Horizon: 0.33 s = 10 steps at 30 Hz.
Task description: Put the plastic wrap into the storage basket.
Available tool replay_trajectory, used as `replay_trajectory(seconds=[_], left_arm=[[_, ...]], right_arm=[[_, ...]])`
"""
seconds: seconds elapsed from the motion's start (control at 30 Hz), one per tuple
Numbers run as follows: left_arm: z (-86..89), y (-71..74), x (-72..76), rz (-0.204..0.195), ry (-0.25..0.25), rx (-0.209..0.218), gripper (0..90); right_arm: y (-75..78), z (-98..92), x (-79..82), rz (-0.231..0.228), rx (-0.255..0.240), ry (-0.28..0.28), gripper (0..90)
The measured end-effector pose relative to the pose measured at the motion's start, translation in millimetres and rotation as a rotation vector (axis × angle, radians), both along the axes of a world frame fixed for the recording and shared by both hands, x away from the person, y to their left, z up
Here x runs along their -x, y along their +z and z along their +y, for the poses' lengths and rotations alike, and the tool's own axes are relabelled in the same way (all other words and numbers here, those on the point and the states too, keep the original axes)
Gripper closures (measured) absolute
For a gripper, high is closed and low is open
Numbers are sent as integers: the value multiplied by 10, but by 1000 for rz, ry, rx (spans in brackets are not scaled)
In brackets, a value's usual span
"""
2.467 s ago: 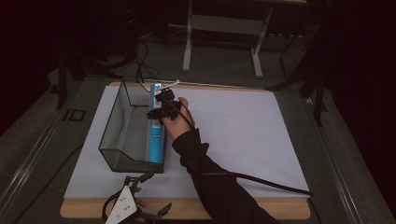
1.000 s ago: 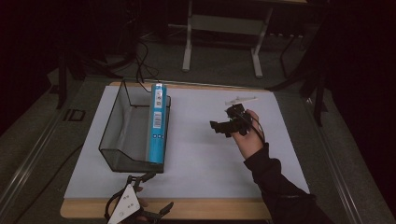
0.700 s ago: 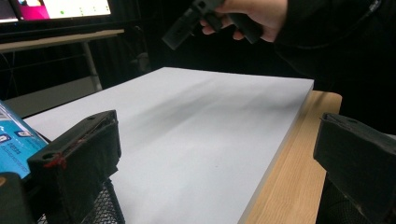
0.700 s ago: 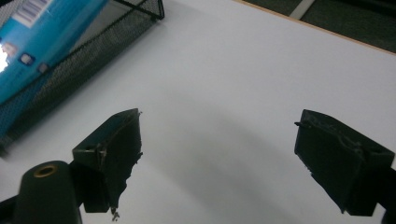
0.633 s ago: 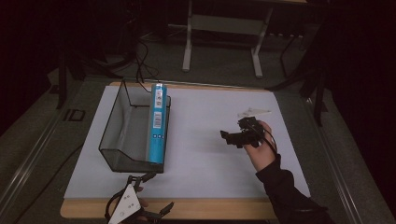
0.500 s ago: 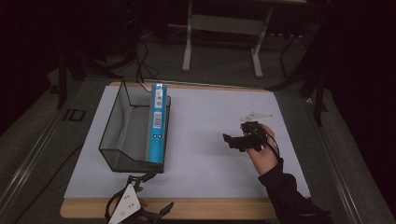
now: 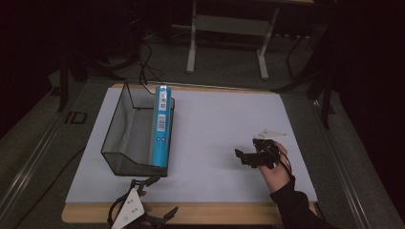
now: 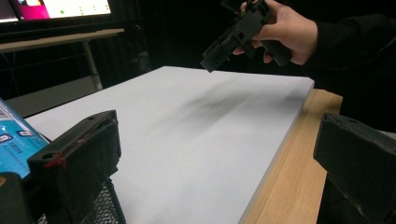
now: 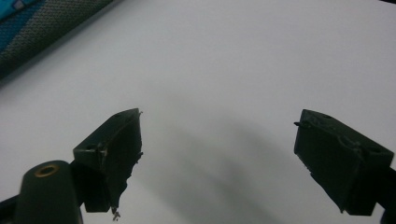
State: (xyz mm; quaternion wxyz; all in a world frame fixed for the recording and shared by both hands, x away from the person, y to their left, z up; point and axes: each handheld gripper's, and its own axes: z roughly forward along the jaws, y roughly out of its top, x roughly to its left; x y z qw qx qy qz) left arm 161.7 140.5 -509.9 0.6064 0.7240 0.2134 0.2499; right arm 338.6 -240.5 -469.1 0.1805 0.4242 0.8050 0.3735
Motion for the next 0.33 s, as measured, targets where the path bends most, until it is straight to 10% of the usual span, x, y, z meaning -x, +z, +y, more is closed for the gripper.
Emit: replay_trajectory(seconds=[0.33], left_arm=[[-1,-3,-7,2,1,-1,13]], right_arm=[[-16,38,-5,-9,15,14,150]])
